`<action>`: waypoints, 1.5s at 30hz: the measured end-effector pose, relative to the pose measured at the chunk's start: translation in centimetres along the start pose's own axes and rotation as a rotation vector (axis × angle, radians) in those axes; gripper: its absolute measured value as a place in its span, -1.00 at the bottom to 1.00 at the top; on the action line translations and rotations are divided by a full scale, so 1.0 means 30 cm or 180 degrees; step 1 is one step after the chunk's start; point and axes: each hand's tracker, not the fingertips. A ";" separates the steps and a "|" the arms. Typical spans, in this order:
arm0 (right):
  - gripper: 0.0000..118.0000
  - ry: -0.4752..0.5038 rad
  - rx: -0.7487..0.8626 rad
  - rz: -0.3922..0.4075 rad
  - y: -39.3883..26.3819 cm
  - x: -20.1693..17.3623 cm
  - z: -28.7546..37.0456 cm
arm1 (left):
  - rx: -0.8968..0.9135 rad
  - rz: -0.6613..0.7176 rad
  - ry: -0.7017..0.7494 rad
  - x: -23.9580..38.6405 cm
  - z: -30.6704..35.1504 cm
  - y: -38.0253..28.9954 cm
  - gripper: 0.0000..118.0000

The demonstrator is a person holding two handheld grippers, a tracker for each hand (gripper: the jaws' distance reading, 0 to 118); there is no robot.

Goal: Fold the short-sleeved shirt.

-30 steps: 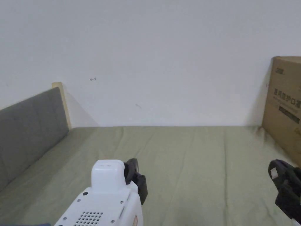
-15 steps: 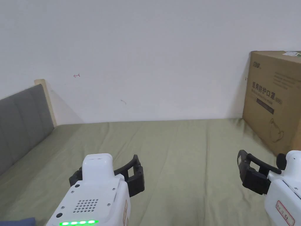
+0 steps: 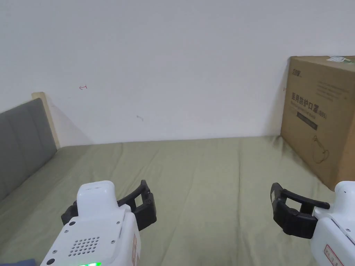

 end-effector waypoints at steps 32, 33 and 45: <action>0.98 0.0214 -0.0113 0.0154 0.022 -0.086 -0.014 | -0.0212 -0.0114 -0.0202 0.035 -0.011 0.002 0.94; 0.98 0.0217 -0.0121 0.0150 0.022 -0.087 -0.014 | -0.0215 -0.0127 -0.0167 0.039 -0.010 0.001 0.94; 0.98 0.0203 -0.0195 0.0131 -0.002 -0.084 -0.023 | -0.0403 0.0168 -0.0315 0.034 -0.036 -0.031 0.94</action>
